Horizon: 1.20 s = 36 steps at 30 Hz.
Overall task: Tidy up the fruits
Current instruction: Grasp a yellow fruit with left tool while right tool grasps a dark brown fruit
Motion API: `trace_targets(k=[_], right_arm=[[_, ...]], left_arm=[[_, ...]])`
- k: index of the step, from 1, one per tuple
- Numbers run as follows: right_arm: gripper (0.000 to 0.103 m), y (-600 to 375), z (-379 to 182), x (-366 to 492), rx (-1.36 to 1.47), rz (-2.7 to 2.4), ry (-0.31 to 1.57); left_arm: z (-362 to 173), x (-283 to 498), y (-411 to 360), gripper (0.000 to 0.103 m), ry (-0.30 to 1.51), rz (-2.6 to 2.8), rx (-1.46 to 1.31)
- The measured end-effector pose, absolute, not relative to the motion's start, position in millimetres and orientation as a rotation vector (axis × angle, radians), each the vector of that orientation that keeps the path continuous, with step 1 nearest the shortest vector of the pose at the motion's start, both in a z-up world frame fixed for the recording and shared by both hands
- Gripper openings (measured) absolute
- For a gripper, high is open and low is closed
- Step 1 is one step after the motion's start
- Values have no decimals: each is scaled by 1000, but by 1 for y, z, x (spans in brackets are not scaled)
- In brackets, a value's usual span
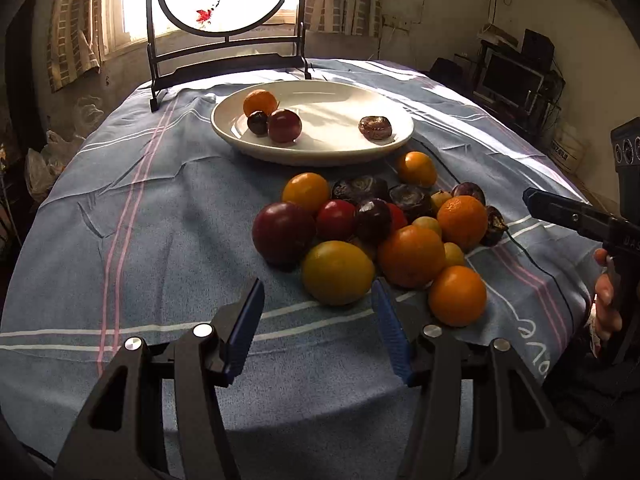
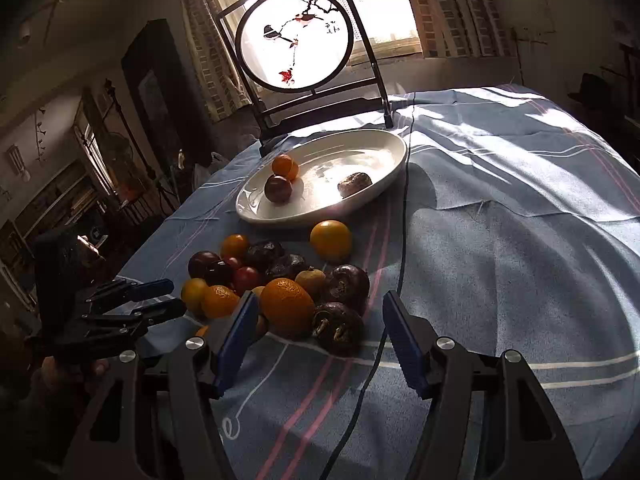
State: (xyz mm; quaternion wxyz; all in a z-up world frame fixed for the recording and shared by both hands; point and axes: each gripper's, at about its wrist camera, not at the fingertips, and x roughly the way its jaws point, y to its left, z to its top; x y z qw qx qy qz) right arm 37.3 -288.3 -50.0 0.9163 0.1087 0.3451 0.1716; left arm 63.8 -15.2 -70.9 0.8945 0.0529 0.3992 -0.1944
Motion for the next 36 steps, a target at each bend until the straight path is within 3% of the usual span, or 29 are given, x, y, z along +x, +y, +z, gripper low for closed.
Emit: trace_targets(k=[9,12,15,25,27,36], right_arm=[[65,-281,-47,24,156,337,696],[65,-276,-55,30,123,326,732],[55,-271,-63,37,82,299,761],[54,-246,-74,55,-56,242,816],[35,-245,-75,55,-70,231,814],[36,-272,-52,40,103,280,740]], left_arm=[[-79,82,-30,53,843,-382,108],[-79,82,-32,41,848,-399,105],[-76,77,-24,41,832,-384,68],[-60,60,-10,41,797,-401,11],[-59,59,-11,41,791,-400,15],[-48,48,-11,41,755,-409,8]])
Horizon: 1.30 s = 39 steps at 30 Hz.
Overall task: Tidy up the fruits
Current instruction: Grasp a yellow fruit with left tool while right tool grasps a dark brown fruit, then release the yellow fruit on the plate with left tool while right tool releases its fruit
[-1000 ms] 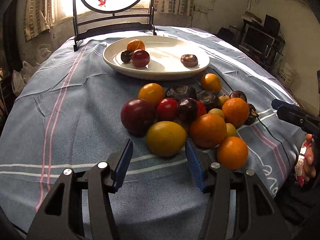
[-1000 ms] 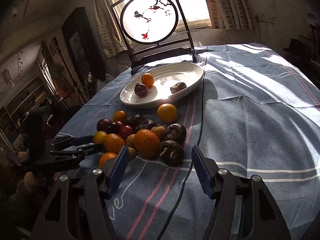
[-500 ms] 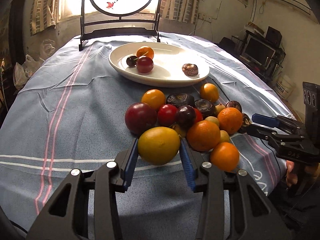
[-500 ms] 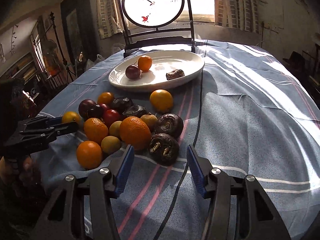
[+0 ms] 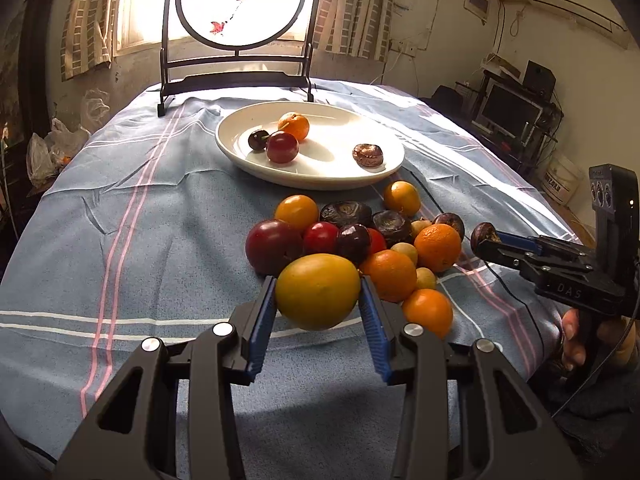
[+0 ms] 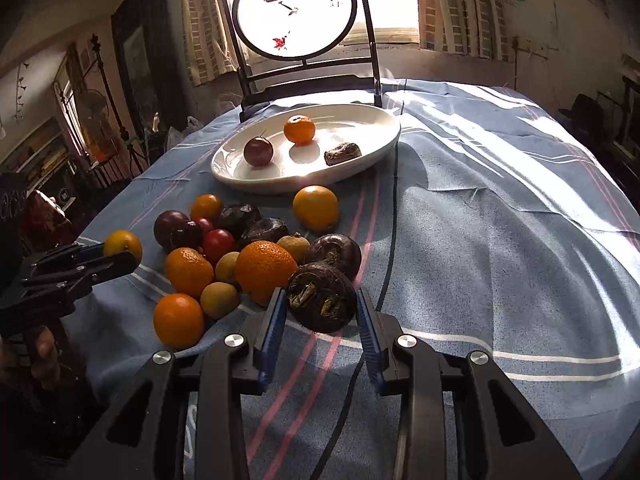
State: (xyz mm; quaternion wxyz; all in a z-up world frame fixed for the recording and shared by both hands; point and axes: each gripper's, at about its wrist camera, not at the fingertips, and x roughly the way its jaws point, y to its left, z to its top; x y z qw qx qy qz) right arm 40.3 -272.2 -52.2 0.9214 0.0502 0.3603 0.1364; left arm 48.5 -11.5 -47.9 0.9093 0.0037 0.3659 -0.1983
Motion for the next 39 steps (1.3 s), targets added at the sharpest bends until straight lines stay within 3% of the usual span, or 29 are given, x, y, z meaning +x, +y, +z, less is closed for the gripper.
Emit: trace_targets(k=[11,22,23,26,28,34,39], right_arm=[[36,-289,12,103,156,333,647],[37,-261,-10,236,155,306,757],[37,-259,-11,238,158,298,745],[45,-253,-9,235,149,285,720],[45,-249,-5,222,120,288,708],[47,-255,-6,161,100,294,691],[50,-269,-24,109,131,285,676]], left_arm=[[-18,103,-32,41,738,-451,6],[-42,217,-80,42,881,-428,9],[-44,221,-79,45,891,-421,3],[-36,215,-68,61,853,-397,-20],[-25,201,-58,65,804,-381,-13],[-12,142,-25,66,726,-366,47],[-31,102,-4,65,749,-353,115]])
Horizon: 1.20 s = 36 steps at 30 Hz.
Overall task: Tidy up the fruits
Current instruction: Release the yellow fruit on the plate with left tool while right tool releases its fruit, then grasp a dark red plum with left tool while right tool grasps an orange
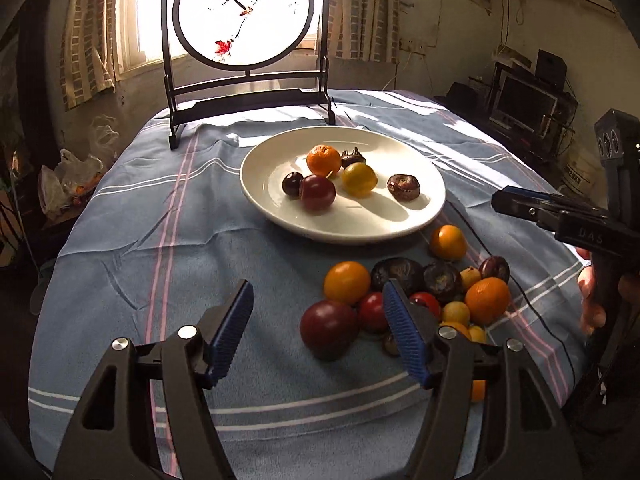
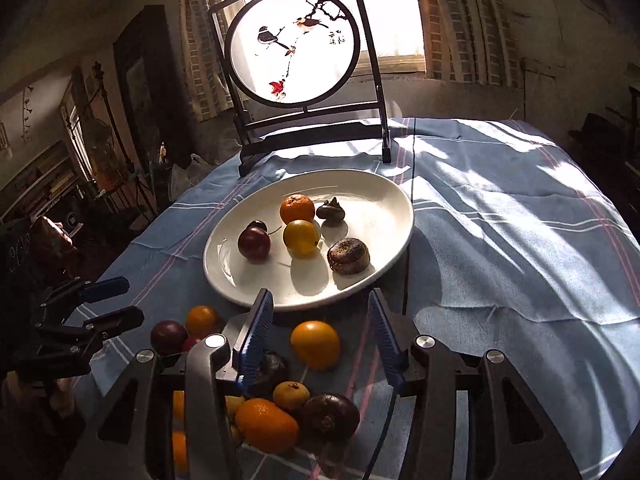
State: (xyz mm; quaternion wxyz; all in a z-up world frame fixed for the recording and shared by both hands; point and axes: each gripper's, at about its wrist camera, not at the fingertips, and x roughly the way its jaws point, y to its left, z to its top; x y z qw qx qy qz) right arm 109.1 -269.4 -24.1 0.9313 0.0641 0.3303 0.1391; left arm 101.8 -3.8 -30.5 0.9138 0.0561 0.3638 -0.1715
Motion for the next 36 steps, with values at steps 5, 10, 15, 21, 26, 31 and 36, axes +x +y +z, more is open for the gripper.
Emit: trace_targets(k=[5,10,15,21,26,31,36], right_arm=[[50,-278,-42,87,155,291,706],[50,-284,-48,86,164,277,713],[50,-289,-55,92,180,267,749],[50,-277,-50,77,120,366,703],[50,-244,-52,60,-7,462,720],[50,-225,-59,66,-73,427,782],[41,-228,-64,77,-36,398,838]], left_arm=[[-54,94,-1,54,798,-349,146],[-70,111,-12,43,851,-352,135],[-72,127,-23,43,877,-333,138],[-63,108,-15,38,801,-329,99],[-65,90,-3,38,795,-327,53],[-63,82,1,38,803,-331,55],[-57,75,1,38,780,-342,51]])
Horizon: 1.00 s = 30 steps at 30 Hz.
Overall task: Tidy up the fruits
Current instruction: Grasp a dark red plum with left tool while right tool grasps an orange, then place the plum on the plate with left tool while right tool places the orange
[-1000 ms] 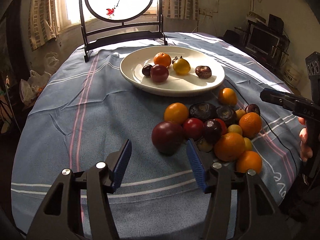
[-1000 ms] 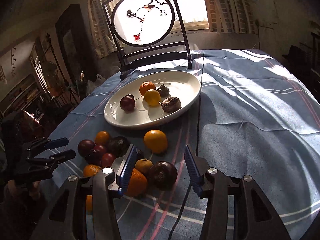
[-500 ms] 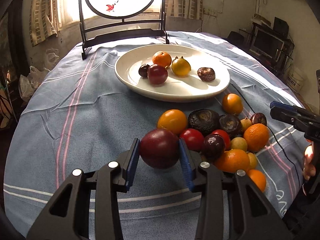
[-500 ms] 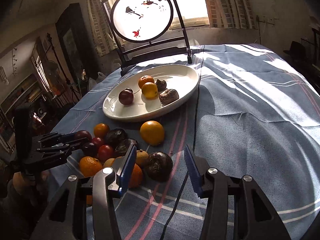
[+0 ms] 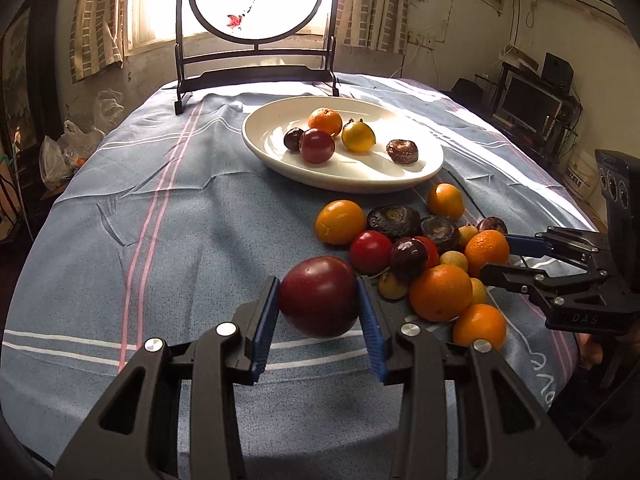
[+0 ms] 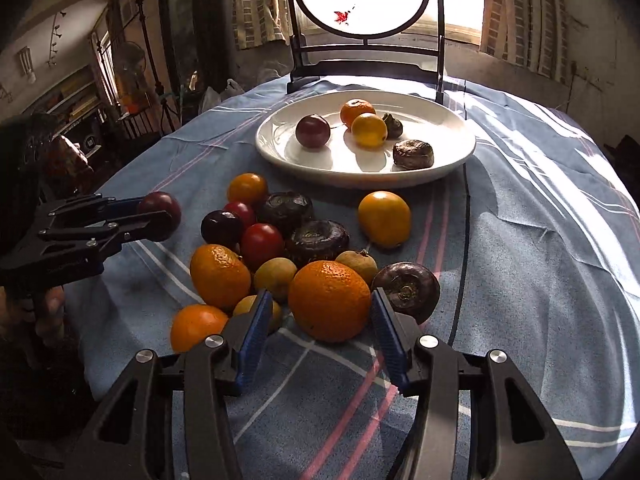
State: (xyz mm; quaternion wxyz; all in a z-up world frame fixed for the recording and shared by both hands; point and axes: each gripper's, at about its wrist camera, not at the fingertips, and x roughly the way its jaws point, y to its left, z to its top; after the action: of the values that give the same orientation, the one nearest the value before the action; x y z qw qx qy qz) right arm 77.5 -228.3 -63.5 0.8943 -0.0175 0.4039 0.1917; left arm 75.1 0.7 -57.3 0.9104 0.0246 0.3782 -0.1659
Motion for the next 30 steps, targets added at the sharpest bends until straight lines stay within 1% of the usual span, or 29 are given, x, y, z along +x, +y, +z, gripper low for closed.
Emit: trace_targets(k=[4,7,13,16,19,22,26,27,29,30], right_arm=[[40,-242,-64,76,65,433,833],[40,-254,-59,70,150,474,790],[40,-276,-29,83,268,512,713],[40,-280,-8,106,279,500,687],[40,-276,2,137,278,483,690],[40,-268,-4,168,280,464,727],[41,-259,-22,197,269,442,781],[43,-258,-25,202,269,446,792],[43,-258,-27,204,271,432,781],[51,-259,-25,201,274,433,766]], left_arm=[[-58,74,2,38,777,-346,36],[-54,74,4,38,766,-344,20],[-27,84,0,38,719,-369,29],[-13,105,-16,38,708,-401,43],[-7,131,-39,38,709,-431,59],[-13,165,-59,39,738,-424,71],[-31,205,-66,39,811,-407,40],[-36,212,-66,39,829,-400,39],[-43,221,-62,39,867,-387,13],[-44,221,-59,39,869,-384,-1]])
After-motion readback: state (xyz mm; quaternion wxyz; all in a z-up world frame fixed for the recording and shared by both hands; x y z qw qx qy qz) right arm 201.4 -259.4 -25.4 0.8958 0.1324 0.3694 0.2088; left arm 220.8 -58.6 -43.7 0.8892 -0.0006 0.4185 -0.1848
